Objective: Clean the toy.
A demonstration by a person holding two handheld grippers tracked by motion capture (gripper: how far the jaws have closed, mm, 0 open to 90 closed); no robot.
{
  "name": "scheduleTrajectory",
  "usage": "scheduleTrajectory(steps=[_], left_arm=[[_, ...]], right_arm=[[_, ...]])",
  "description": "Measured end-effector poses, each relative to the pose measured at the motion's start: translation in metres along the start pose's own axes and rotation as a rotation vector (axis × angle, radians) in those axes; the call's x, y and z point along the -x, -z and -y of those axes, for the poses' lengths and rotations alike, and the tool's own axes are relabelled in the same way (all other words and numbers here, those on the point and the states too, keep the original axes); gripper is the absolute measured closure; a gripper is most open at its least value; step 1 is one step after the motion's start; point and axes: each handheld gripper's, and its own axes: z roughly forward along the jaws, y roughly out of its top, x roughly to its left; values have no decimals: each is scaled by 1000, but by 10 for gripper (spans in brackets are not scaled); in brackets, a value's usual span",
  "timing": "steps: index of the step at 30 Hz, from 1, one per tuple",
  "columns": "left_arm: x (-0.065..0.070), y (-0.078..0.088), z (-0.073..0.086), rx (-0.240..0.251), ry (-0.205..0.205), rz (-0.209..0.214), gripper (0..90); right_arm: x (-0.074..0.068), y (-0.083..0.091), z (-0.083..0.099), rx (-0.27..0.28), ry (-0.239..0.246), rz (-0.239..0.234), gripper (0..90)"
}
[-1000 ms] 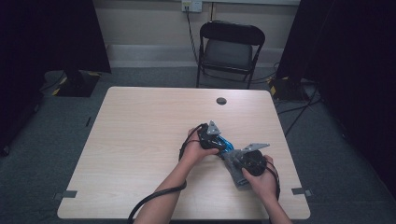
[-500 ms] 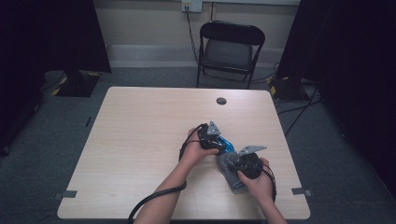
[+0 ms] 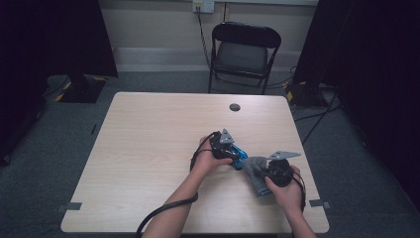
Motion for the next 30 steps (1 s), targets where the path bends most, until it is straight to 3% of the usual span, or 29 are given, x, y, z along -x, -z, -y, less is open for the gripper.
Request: scheduleTrajectory(steps=[7,15,18,22,30], left_arm=[[1,0,1,7,-1,0,263],[0,0,1,5,-3,0,263],[1,0,0,5,-3,1,263],[1,0,1,6,-3,2,263],[1,0,0,4,-3,1,263]], right_arm=[[22,-1,0,7,-57,87,798],[35,-11,-5,-15,-94,158,797],[34,-17,-7,-34,-95,172,796],[26,-26,-9,-63,-60,192,793],[16,-33,-16,-99,-24,185,783]])
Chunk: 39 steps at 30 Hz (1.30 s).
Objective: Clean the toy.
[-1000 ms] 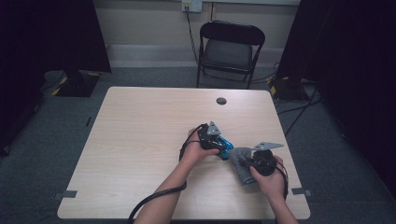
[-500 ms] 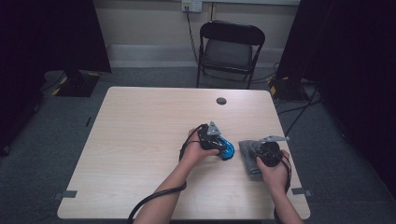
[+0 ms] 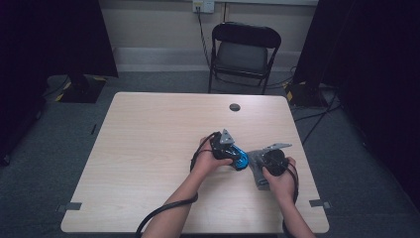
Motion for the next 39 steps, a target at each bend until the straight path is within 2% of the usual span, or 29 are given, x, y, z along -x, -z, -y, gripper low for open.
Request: scheduleTrajectory(steps=[19,30,39], left_arm=[[0,0,0,2,2,-1,263],[0,0,0,4,3,-2,262],[0,0,1,5,3,-5,262]], right_arm=[[-12,9,12,2,33,-89,785],[-28,12,18,20,58,-126,785],[-41,10,16,25,76,-164,785]])
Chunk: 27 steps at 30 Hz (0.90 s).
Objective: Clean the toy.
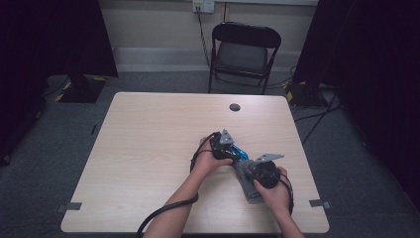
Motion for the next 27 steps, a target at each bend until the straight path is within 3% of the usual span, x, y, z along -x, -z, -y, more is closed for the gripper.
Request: scheduleTrajectory(steps=[6,12,27], left_arm=[[0,0,0,6,0,0,262],[0,0,1,7,-5,2,262],[0,0,1,7,-8,3,262]], right_arm=[[-8,-4,-3,4,26,-21,785],[-9,-2,-2,29,27,-81,784],[18,26,0,99,-15,-105,781]])
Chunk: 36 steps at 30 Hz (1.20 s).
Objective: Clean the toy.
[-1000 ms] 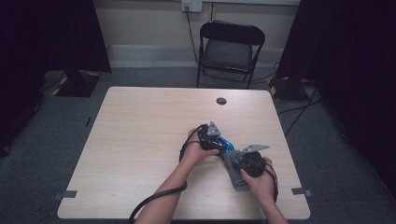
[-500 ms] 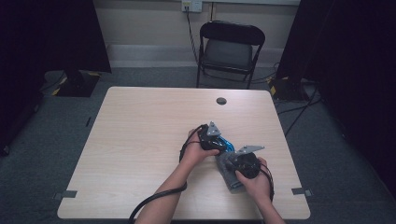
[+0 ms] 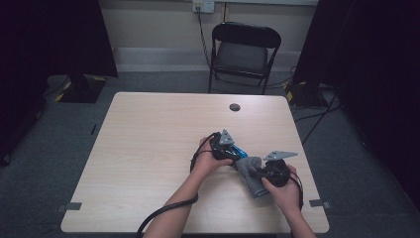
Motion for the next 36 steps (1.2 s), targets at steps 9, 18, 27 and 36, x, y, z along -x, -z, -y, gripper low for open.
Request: scheduleTrajectory(steps=[9,18,27,36], left_arm=[[0,0,1,8,-1,2,262],[1,0,1,7,-2,10,263],[0,0,2,17,-9,16,263],[0,0,3,23,-13,22,263]], right_arm=[[27,13,-3,29,-52,44,780],[48,8,-17,25,-45,107,776],[68,-11,-34,4,-8,151,773],[74,-40,-50,-6,28,140,771]])
